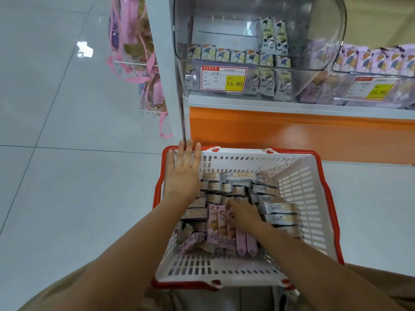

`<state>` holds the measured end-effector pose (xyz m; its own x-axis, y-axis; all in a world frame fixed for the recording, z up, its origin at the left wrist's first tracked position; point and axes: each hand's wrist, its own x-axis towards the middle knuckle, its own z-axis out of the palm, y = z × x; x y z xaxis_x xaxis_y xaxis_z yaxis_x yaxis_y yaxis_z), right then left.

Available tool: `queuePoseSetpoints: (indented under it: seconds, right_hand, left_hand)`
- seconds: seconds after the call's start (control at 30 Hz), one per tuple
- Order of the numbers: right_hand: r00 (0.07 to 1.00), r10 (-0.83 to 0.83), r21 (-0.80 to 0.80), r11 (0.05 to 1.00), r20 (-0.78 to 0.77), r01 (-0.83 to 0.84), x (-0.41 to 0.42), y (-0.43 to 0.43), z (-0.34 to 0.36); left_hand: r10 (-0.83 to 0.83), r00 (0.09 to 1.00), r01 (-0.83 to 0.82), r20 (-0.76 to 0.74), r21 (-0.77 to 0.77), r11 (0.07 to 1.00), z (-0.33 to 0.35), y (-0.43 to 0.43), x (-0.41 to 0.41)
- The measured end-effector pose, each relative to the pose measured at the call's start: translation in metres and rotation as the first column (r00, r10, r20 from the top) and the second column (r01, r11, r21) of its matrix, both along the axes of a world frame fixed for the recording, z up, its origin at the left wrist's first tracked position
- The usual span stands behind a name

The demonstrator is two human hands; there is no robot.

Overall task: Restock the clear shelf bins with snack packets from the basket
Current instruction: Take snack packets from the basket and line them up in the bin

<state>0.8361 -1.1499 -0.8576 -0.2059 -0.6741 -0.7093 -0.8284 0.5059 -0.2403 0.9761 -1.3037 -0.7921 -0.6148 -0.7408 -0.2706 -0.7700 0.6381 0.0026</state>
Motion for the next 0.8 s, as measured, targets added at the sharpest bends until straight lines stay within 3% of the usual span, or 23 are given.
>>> queuePoseSetpoints:
  seconds: [0.33,0.67,0.8]
  right_hand:
    - [0.998,-0.013,-0.006,1.000,-0.055,0.013,0.012,0.004,-0.011]
    - [0.994,-0.111,-0.155,0.981,0.024,0.113,0.004,0.007,-0.002]
    - [0.971,-0.188,-0.292,0.930,0.144,0.224,-0.002,0.001,0.014]
  left_hand:
    - [0.007,1.000,-0.007,-0.005,0.006,1.000,0.004,0.002,-0.001]
    - [0.009,1.000,-0.010,0.011,0.018,1.000,0.002,0.001,-0.002]
    - [0.005,1.000,-0.006,0.017,0.042,0.999,0.010,0.000,-0.002]
